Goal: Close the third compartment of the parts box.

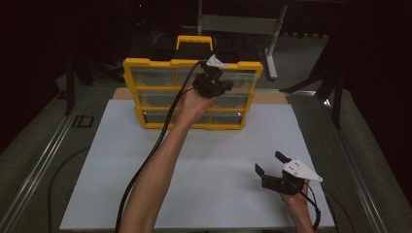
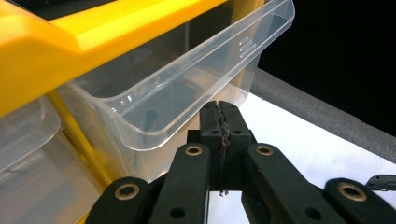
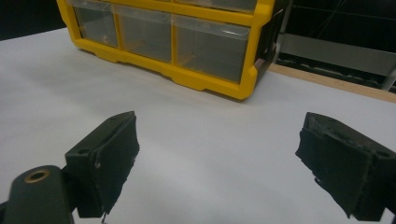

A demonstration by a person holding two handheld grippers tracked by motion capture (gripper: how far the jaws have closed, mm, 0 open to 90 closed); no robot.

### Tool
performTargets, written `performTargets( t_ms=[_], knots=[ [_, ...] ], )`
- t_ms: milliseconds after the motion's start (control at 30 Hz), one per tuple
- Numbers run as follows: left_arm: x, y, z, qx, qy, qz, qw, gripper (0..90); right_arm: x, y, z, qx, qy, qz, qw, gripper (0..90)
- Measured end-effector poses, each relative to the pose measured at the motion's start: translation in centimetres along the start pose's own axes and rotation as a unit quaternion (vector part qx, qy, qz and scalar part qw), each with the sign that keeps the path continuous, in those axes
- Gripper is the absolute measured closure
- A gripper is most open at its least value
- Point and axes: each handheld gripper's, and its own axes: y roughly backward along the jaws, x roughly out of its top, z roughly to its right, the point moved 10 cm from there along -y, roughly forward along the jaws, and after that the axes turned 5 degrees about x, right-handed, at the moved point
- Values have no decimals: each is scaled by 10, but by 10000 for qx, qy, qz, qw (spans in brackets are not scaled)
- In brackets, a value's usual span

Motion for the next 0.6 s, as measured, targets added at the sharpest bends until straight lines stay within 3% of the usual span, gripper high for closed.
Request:
performTargets(
  t_ms=[600],
  knots=[
    [-3,-7,-2,134,64,30,9999,900,0,3,0,-33,-13,6,10000,116]
  ],
)
